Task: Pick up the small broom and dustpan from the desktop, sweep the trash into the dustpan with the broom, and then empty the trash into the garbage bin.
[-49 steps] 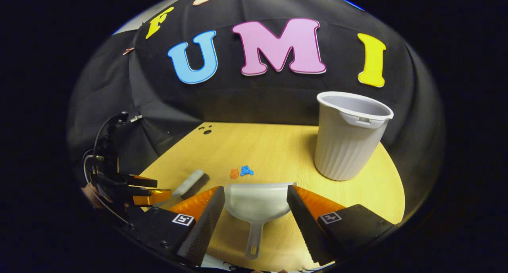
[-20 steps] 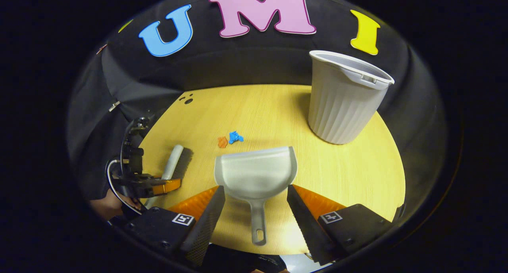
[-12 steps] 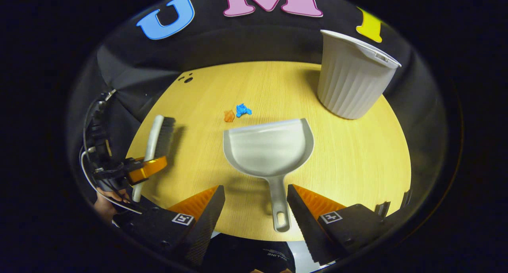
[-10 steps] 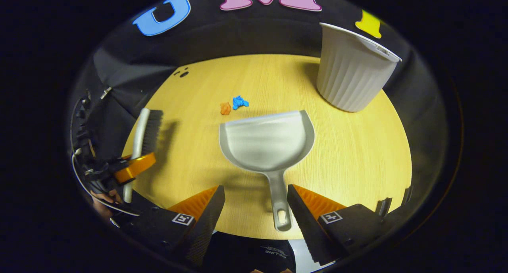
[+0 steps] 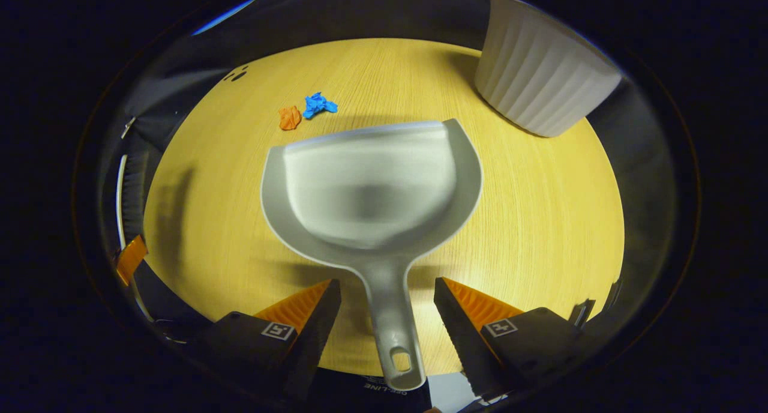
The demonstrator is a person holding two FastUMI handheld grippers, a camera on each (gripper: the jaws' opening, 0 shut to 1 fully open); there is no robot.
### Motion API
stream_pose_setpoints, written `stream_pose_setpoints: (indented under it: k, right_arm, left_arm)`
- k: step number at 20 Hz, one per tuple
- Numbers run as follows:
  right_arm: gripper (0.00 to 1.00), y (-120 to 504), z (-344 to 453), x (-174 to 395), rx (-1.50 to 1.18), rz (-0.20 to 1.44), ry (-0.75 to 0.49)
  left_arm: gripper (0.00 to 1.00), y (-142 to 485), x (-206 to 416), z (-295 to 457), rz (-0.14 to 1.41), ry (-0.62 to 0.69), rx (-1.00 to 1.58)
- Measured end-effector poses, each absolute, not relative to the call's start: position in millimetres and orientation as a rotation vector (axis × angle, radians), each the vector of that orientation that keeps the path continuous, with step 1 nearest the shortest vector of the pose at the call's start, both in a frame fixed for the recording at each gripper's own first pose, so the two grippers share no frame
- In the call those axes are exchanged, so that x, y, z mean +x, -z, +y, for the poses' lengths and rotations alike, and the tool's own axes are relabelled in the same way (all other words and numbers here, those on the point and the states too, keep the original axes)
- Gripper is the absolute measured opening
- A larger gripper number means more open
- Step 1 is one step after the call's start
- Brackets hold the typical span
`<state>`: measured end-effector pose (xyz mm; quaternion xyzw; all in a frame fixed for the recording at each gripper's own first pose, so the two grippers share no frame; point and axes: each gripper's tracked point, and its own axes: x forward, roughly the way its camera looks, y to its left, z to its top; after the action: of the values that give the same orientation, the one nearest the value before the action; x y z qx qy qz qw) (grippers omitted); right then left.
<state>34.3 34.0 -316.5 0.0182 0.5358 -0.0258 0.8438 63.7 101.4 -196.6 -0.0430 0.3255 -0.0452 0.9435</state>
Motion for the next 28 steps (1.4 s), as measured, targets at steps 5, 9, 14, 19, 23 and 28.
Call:
stream_pose_setpoints:
  k: [5, 9, 14, 19, 23, 28]
  right_arm:
    - [0.75, 332.1, 36.1, 44.5, 0.007, 1.141, 0.013]
    - [0.62, 328.5, 33.8, 53.4, 0.011, 1.105, 0.005]
    - [0.39, 327.3, 31.6, 53.9, 0.020, 1.084, -0.043]
    - [0.37, 327.8, 31.7, 53.8, 0.042, 1.049, -0.095]
    - [0.37, 327.4, 20.1, 45.3, 0.001, 1.067, -0.128]
    - [0.40, 316.9, 3.5, 34.1, -0.061, 1.058, -0.194]
  left_arm:
    - [0.29, 195.7, 72.2, 94.1, 0.709, 0.060, -0.079]
    - [0.30, 197.8, 79.3, 82.0, 0.741, 0.054, -0.057]
    - [0.27, 206.6, 95.6, 66.9, 0.797, 0.041, -0.089]
    - [0.29, 205.5, 133.4, 59.8, 0.818, 0.038, -0.021]
    - [0.28, 213.5, 179.7, 58.9, 0.869, 0.079, 0.143]
    - [0.29, 224.9, 234.6, 39.4, 0.940, 0.166, 0.224]
